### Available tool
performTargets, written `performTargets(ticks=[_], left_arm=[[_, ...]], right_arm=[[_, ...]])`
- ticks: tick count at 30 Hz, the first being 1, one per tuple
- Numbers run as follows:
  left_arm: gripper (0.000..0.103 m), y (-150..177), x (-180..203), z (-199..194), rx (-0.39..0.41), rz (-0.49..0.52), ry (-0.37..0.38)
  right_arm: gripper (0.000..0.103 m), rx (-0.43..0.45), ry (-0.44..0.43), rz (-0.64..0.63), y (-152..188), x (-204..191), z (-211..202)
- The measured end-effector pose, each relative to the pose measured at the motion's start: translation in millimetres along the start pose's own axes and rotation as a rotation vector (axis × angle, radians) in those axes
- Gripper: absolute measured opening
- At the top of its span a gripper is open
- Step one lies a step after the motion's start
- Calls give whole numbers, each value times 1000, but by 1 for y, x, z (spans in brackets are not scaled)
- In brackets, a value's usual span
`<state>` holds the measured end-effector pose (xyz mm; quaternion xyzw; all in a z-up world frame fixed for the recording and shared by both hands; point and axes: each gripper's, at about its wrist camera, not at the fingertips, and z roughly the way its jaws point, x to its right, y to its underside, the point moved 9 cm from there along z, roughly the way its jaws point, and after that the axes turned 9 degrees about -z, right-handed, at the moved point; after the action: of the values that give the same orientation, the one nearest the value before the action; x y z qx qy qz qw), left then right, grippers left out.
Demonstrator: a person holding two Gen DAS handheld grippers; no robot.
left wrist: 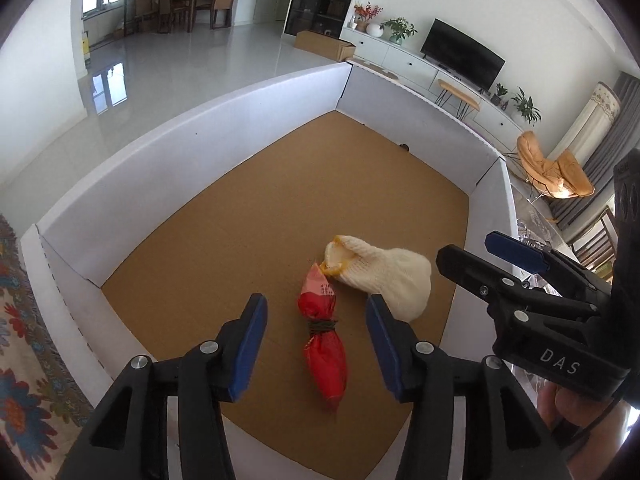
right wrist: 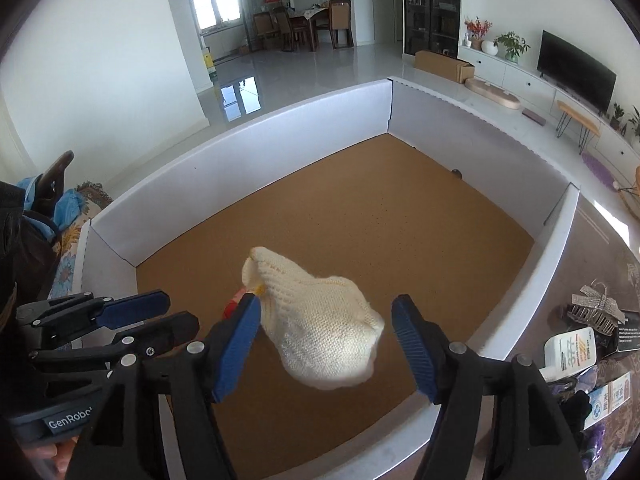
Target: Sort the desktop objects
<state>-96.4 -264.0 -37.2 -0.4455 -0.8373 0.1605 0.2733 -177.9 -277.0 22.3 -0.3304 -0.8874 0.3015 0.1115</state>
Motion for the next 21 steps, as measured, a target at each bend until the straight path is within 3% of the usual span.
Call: performTargets(ticks=[4, 7, 9, 12, 15, 19, 21], left_arm=[[57, 16, 27, -27, 68, 44, 51], [62, 39, 69, -50, 90, 126, 131], [80, 64, 106, -65, 96, 201, 203], [93, 107, 160, -73, 90, 325, 283], [94, 154, 197, -53, 5, 413, 294], [94, 197, 213, -1, -105, 449, 213], [94, 212, 213, 19, -136, 455, 167]], right_arm=[[95, 111, 23, 60, 19, 25, -32], [95, 189, 63, 92, 48, 50, -70], [97, 237, 109, 111, 77, 70, -99], [103, 277, 237, 130, 133, 106, -137], [103, 227, 351, 160, 201, 148, -161], [103, 64, 415, 234, 279, 191, -164], [103, 25, 420, 283, 306, 199, -164]])
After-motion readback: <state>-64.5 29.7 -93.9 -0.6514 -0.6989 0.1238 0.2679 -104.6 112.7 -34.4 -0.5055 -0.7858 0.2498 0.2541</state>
